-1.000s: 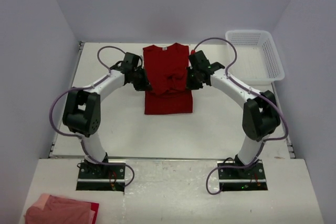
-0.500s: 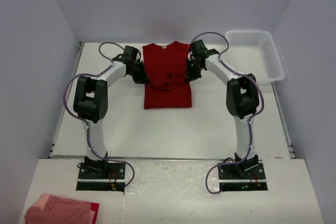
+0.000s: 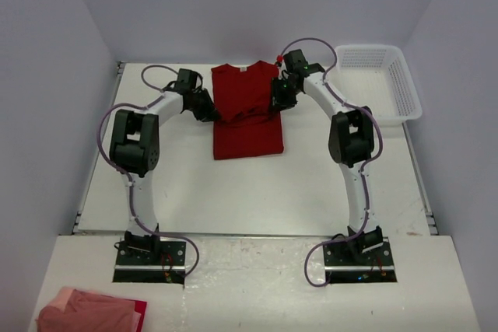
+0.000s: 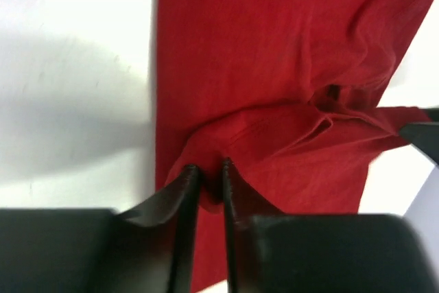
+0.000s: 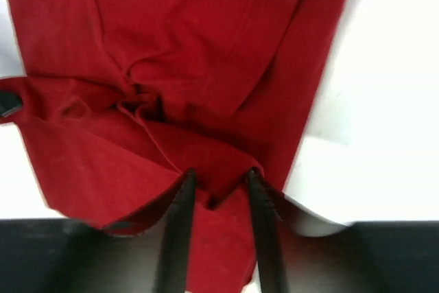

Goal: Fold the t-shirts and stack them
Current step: Fold the folded rectangular tshirt in 1/3 of the way

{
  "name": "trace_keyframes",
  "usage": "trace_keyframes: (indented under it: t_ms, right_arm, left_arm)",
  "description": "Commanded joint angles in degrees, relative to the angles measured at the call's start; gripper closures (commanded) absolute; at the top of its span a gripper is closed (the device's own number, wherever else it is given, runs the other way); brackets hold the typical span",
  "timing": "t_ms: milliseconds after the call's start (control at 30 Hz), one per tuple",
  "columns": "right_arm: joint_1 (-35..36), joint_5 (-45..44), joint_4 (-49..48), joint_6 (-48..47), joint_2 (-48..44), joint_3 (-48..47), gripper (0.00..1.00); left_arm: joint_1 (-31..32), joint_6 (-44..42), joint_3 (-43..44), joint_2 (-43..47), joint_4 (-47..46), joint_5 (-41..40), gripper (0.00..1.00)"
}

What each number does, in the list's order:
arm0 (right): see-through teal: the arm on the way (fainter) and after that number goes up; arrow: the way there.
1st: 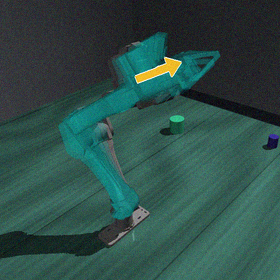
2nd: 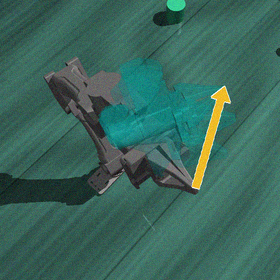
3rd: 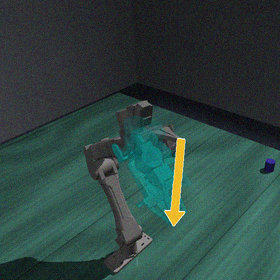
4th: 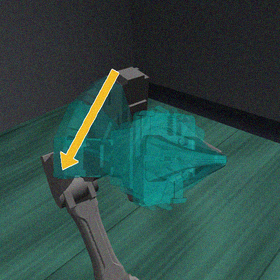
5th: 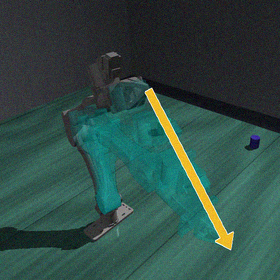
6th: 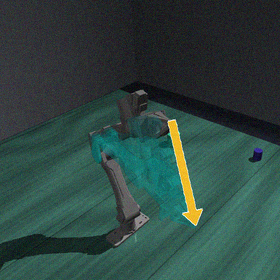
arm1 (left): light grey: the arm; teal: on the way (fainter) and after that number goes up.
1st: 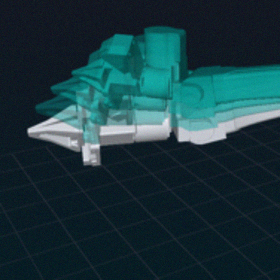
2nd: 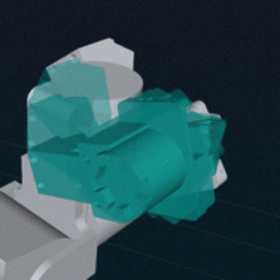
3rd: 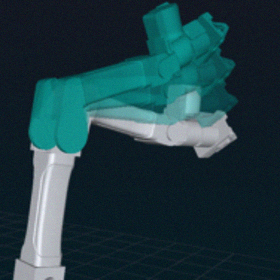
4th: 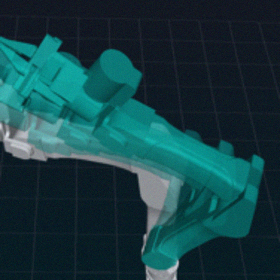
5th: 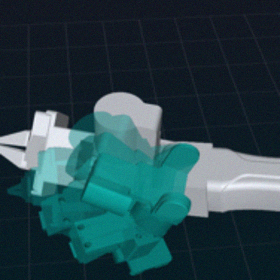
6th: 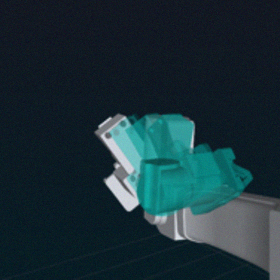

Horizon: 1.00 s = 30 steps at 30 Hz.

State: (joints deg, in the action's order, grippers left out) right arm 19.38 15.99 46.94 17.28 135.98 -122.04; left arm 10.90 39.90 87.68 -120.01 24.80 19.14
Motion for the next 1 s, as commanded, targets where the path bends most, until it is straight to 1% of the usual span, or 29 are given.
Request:
trace_keyframes:
  t_ms: [0, 33, 67, 100, 133, 167, 200, 233, 267, 300, 333, 367, 400, 467, 500, 533, 567, 600, 633, 667, 700, 733, 767, 800, 867, 967]
  right_arm:
    - [-1.36, 0.28, 1.05, -3.48, 0.77, -4.26, 0.59]
    - [-1.36, -0.51, 0.18, -4.35, 0.60, -4.26, 0.44]
    - [-1.36, -1.39, -0.70, -4.88, -0.27, -4.26, 0.41]
    - [-1.45, -2.01, -3.58, -5.32, -1.15, -3.13, 0.34]
    - [-1.45, -2.54, -4.91, -5.59, -2.12, -2.42, 0.31]
    - [-1.45, -3.24, -6.14, -5.68, -4.13, -1.98, 0.29]
    - [-1.45, -5.77, -6.94, -5.59, -5.19, -1.19, 0.27]
    - [-1.45, -6.31, -8.43, -5.68, -6.33, -0.49, 0.25]
    - [-1.36, -6.23, -8.70, -6.20, -8.69, 0.13, 0.24]
    - [-1.18, -7.45, -8.53, -6.29, -10.11, 1.18, 0.23]
    - [-1.10, -8.51, -9.05, -5.68, -11.69, 2.49, 0.22]
    - [-1.01, -8.52, -9.32, -5.50, -13.36, 4.16, 0.22]
    - [-1.01, -7.82, -9.41, -5.24, -16.33, 7.22, 0.21]
    - [-0.92, -7.82, -10.64, -3.22, -19.60, 11.36, 0.21]
    - [-0.92, -7.47, -10.81, -2.17, -22.40, 14.95, 0.22]
    - [-0.92, -5.37, -12.55, -1.55, -24.08, 17.25, 0.35]
    - [-0.92, -2.83, -14.49, -0.76, -25.75, 22.41, 0.74]
    - [-1.01, -1.50, -15.12, 2.46, -27.60, 24.02, 1.00]
    - [-1.09, 4.08, -15.90, 3.80, -28.14, 25.69, 1.00]
    - [-1.18, 8.49, -16.17, 4.60, -28.05, 27.71, 1.00]
    - [-1.18, 11.84, -16.18, 7.04, -27.88, 29.04, 1.00]
    - [-1.18, 16.83, -20.18, 8.55, -28.49, 31.14, 1.00]
    - [-1.18, 20.10, -22.92, 9.78, -28.58, 35.16, 1.00]
    - [-1.18, 22.57, -25.81, 11.79, -28.49, 36.33, 1.00]
    - [-1.18, 29.33, -27.33, 13.04, -26.04, 37.57, 1.00]
    - [-1.18, 37.41, -32.07, 16.63, -22.36, 39.85, 1.00]
  left_arm:
    - [-0.26, -0.52, 3.90, -2.07, -7.56, 3.88, 0.77]
    - [-0.17, -3.48, 4.60, -1.90, -10.44, 4.24, 0.71]
    - [0.18, -4.73, 4.00, -1.12, -12.47, 3.46, 0.68]
    - [0.53, -7.09, -0.10, 2.72, -19.28, -0.12, 0.56]
    - [1.05, -8.25, -2.23, 5.20, -21.96, -1.98, 0.52]
    - [1.06, -8.96, -3.99, 9.48, -23.99, -3.82, 0.45]
    - [1.14, -9.57, -7.14, 11.44, -27.05, -6.45, 0.43]
    - [1.49, -10.80, -8.74, 13.81, -29.95, -8.22, 0.42]
    - [1.93, -11.42, -10.49, 18.53, -31.11, -10.50, 0.40]
    - [2.63, -12.82, -13.82, 20.75, -32.52, -15.05, 0.38]
    - [4.55, -13.35, -15.07, 22.87, -32.53, -17.27, 0.36]
    - [5.53, -13.70, -16.21, 26.19, -32.18, -18.86, 0.30]
    - [6.50, -14.23, -17.53, 27.10, -31.31, -21.48, 0.28]
    - [8.52, -13.98, -16.84, 26.76, -27.89, -21.16, 0.27]
    - [8.79, -12.06, -15.45, 25.97, -23.61, -19.42, 0.28]
    - [8.79, -11.86, -15.35, 24.83, -22.87, -14.87, 0.32]
    - [8.79, -11.86, -15.43, 22.38, -23.39, -5.61, 0.58]
    - [8.79, -11.17, -15.69, 21.05, -23.74, -2.21, 0.82]
    - [8.70, -9.59, -16.22, 20.00, -23.74, -0.35, 1.00]
    - [8.44, -7.66, -17.09, 18.42, -23.74, 0.80, 1.00]
    - [7.92, -3.55, -20.24, 18.06, -28.01, 3.95, 1.00]
    - [7.04, -1.51, -22.35, 18.05, -30.83, 5.89, 1.00]
    - [6.69, 0.34, -24.64, 18.40, -34.17, 8.70, 1.00]
    - [6.16, 2.18, -27.18, 18.40, -38.12, 9.94, 1.00]
    - [5.63, 2.46, -28.09, 18.14, -39.91, 13.01, 1.00]
    - [4.40, 4.22, -30.80, 18.05, -48.24, 17.67, 1.00]
